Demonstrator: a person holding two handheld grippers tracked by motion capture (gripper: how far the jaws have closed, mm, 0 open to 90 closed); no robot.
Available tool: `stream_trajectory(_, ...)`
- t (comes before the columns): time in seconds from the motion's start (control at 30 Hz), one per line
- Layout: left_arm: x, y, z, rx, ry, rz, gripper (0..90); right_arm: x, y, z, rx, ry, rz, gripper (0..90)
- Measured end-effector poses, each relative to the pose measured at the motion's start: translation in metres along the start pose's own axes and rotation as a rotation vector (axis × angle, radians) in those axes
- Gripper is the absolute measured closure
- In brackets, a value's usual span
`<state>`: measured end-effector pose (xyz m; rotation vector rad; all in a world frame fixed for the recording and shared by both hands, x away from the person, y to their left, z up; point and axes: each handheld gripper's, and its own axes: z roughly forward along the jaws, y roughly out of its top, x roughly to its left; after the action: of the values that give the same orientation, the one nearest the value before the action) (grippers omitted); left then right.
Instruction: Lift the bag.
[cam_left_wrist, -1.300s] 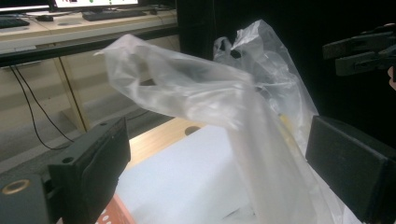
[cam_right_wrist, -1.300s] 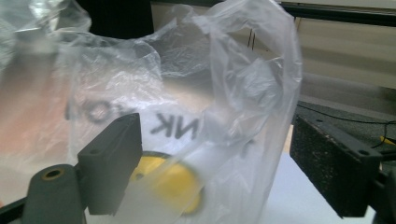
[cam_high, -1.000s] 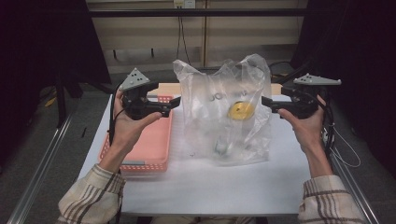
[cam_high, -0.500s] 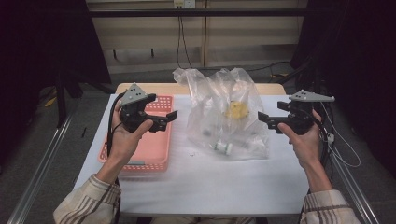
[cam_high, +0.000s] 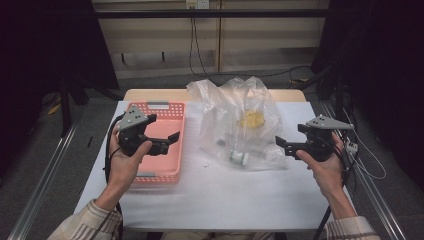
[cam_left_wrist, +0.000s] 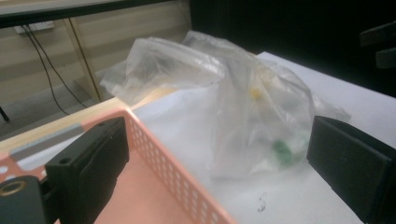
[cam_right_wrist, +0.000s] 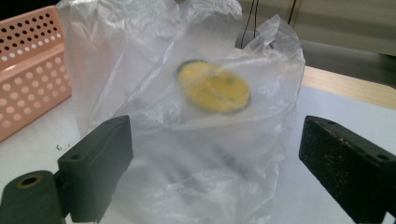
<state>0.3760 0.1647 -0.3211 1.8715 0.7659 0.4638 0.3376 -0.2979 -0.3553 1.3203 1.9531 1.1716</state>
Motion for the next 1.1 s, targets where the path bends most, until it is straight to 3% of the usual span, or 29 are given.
stream_trajectory(0.07,-0.002,-0.006,-0.004,0.018,0.024,0.015,5.4,0.002,-0.005,-0.002,0.003,-0.001,0.008,10.4)
stream_trajectory(0.17,-0.004,-0.013,-0.01,0.024,0.004,0.009,5.4,0.005,-0.012,-0.006,0.008,-0.001,0.01,9.8)
stream_trajectory(0.33,-0.009,-0.028,-0.018,0.033,0.01,0.02,5.4,0.009,-0.019,-0.013,0.003,-0.013,0.013,9.8)
stream_trajectory(0.43,-0.011,-0.039,-0.022,0.041,-0.001,0.003,5.4,0.012,-0.025,-0.015,0.009,-0.007,0.013,9.8)
stream_trajectory(0.77,-0.014,-0.07,-0.03,0.072,0.045,-0.018,5.7,0.022,-0.053,-0.015,0.037,0.016,0.011,9.2)
stream_trajectory(0.93,-0.022,-0.083,-0.033,0.11,0.049,0.0,5.8,0.023,-0.061,-0.019,0.043,0.01,0.007,9.2)
stream_trajectory(1.1,-0.028,-0.095,-0.036,0.089,0.065,-0.004,5.8,0.023,-0.074,-0.018,0.059,0.004,0.021,9.4)
